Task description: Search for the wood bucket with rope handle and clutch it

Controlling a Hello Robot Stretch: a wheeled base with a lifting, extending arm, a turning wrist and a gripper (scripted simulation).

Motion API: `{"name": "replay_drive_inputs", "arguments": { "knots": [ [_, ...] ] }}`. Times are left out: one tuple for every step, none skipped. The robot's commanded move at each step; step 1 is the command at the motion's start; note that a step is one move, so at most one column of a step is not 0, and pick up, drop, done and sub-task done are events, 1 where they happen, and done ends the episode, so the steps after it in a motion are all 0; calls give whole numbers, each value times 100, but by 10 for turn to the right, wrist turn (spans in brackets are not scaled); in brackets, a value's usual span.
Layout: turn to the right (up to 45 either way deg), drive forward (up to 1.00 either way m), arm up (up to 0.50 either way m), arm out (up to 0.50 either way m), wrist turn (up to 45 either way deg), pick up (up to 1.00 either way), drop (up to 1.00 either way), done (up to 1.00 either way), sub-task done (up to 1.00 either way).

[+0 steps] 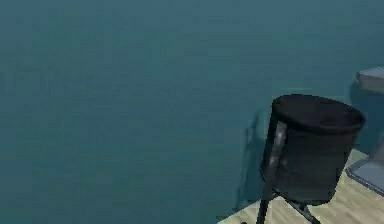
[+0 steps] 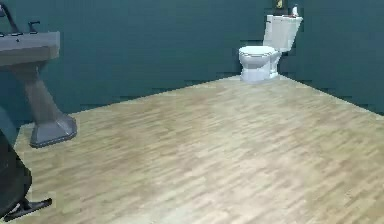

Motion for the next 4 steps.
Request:
{"name": "replay_drive_inputs", "arguments": {
  "knots": [
    [-450,0,0,0,0,0,0,0,0],
    [-450,0,0,0,0,0,0,0,0],
    [-450,0,0,0,0,0,0,0,0],
    [-210,0,0,0,0,0,0,0,0]
  ]
}}
